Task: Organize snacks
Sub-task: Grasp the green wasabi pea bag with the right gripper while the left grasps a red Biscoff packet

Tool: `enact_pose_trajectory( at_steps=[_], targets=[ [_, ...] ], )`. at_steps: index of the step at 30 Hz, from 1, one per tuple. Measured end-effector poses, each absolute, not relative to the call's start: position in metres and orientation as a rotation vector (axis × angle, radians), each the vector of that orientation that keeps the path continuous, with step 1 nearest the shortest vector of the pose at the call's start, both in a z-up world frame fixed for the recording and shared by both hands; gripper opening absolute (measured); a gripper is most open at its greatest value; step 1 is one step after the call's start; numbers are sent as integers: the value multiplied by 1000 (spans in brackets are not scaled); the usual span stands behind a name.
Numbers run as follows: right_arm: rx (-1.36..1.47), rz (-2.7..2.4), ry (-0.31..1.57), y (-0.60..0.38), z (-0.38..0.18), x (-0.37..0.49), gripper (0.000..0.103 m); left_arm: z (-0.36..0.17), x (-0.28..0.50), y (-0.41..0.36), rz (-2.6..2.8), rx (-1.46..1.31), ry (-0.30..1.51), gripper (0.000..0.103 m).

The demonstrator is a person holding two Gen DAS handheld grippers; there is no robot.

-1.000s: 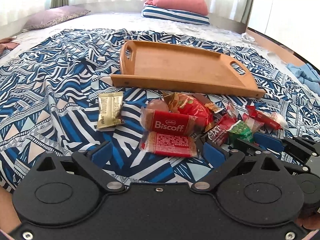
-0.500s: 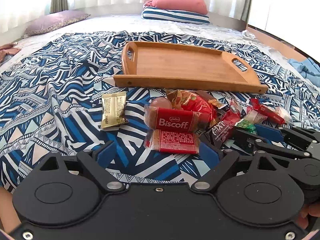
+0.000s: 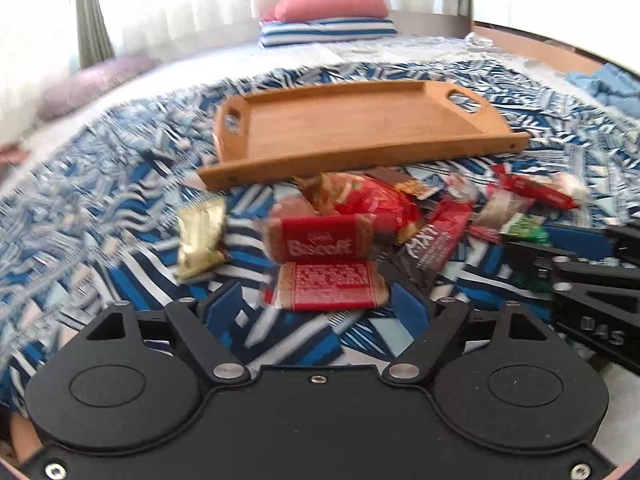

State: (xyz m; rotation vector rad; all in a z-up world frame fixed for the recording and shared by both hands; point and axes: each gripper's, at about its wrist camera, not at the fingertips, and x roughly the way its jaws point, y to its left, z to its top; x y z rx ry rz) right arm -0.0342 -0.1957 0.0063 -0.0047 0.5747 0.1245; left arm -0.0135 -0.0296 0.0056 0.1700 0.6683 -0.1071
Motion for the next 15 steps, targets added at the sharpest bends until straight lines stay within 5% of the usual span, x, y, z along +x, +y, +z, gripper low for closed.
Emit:
enact_pose_trajectory(
  at_steps=[3, 15],
  targets=[
    [-5, 116, 576, -197, 7, -35, 40, 5, -18, -38, -64, 262, 613, 74],
    [-12, 110, 586, -194, 4, -33, 41, 2, -5, -24, -84, 171, 657, 78]
  ],
)
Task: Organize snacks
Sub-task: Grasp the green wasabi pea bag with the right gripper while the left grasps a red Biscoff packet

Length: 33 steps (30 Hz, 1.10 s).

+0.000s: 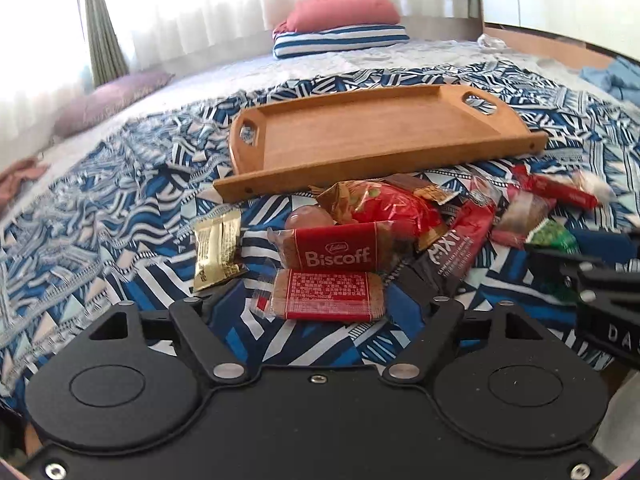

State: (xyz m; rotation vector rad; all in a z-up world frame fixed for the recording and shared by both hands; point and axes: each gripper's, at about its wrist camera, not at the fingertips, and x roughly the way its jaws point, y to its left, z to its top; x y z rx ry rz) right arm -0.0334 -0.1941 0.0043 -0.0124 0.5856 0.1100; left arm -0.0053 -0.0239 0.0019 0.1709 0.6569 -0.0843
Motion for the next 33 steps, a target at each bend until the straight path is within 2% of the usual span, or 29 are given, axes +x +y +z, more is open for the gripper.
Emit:
enact_pose_trajectory(
  at_steps=[5, 11, 13, 17, 20, 33],
  targets=[
    [-14, 110, 590, -194, 4, -33, 42, -1, 1, -17, -94, 134, 675, 84],
    [-15, 110, 591, -193, 3, -32, 42, -5, 2, -22, -102, 158, 672, 84],
    [-14, 110, 591, -192, 3, -32, 42, -6, 2, -25, -107, 171, 672, 83],
    [-15, 110, 591, -192, 3, -32, 42, -6, 1, -27, -136, 172, 667, 71],
    [-13, 110, 592, -192, 3, -32, 42, -4, -2, -29, -143, 180, 658, 66],
    [-10, 111, 587, -189, 9, -37, 40, 12, -20, -20, -135, 133, 642, 65]
  ],
)
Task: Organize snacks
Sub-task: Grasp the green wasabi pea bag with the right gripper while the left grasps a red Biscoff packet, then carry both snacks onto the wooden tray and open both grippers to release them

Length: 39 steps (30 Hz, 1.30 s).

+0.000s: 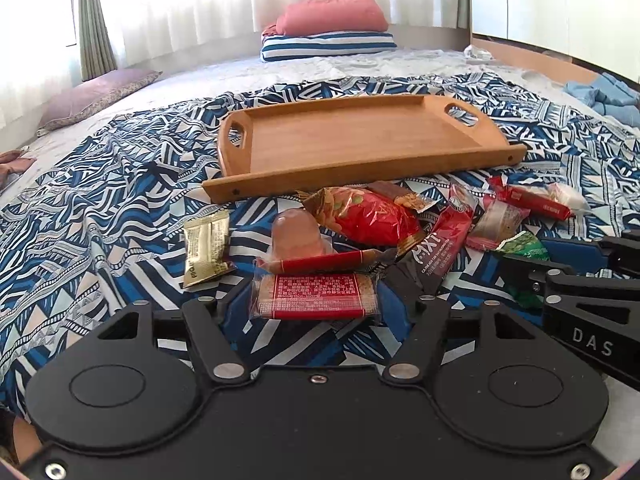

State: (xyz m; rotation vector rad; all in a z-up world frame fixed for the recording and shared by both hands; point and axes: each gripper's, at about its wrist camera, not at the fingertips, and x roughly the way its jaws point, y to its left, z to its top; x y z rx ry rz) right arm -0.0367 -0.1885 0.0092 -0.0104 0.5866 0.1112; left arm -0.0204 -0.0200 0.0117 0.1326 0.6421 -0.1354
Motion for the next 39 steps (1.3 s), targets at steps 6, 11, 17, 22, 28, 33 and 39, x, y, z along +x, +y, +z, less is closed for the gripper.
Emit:
enact_pose_trajectory(
  at_steps=[6, 11, 17, 22, 28, 33, 39],
  targets=[
    [-11, 110, 573, -187, 15, -42, 39, 22, -28, -12, -126, 83, 637, 64],
    [-14, 106, 562, -188, 21, -45, 39, 34, -32, -6, -107, 56, 602, 64],
    [13, 103, 556, -194, 29, -42, 39, 49, -28, -5, -93, 64, 574, 64],
    [41, 100, 552, -202, 42, -30, 38, 64, -12, -5, -109, 37, 570, 64],
    [59, 75, 538, -213, 61, -1, 38, 82, 21, -9, -127, 0, 582, 64],
    [87, 72, 563, -221, 70, 30, 38, 95, 51, -16, -154, -27, 599, 64],
    [123, 67, 591, -234, 74, 66, 38, 96, 88, -25, -145, -35, 642, 64]
  ],
)
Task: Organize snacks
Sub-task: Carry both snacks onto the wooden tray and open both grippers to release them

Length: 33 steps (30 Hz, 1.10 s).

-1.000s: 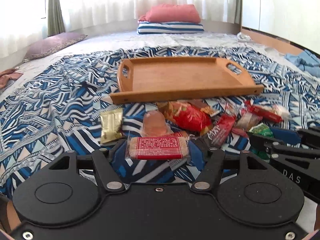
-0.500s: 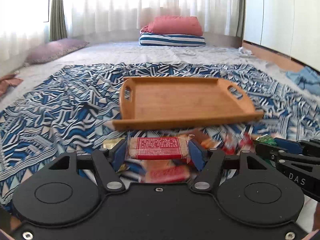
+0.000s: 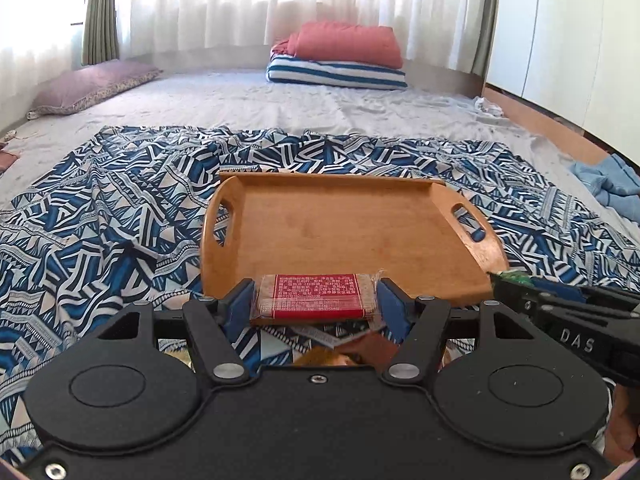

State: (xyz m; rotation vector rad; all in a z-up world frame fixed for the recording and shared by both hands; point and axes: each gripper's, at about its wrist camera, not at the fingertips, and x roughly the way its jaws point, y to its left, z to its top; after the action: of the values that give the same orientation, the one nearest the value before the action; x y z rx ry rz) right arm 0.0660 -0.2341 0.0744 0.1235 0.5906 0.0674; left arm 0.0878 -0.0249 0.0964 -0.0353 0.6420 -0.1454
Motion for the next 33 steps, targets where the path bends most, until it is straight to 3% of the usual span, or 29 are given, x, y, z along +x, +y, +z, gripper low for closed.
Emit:
enact_pose_trajectory(
  at_steps=[24, 33],
  targets=[
    [157, 105, 781, -257, 48, 207, 39, 54, 226, -47, -139, -87, 838, 64],
    [177, 119, 828, -257, 32, 230, 39, 35, 244, -46, -109, -73, 864, 64]
  ],
)
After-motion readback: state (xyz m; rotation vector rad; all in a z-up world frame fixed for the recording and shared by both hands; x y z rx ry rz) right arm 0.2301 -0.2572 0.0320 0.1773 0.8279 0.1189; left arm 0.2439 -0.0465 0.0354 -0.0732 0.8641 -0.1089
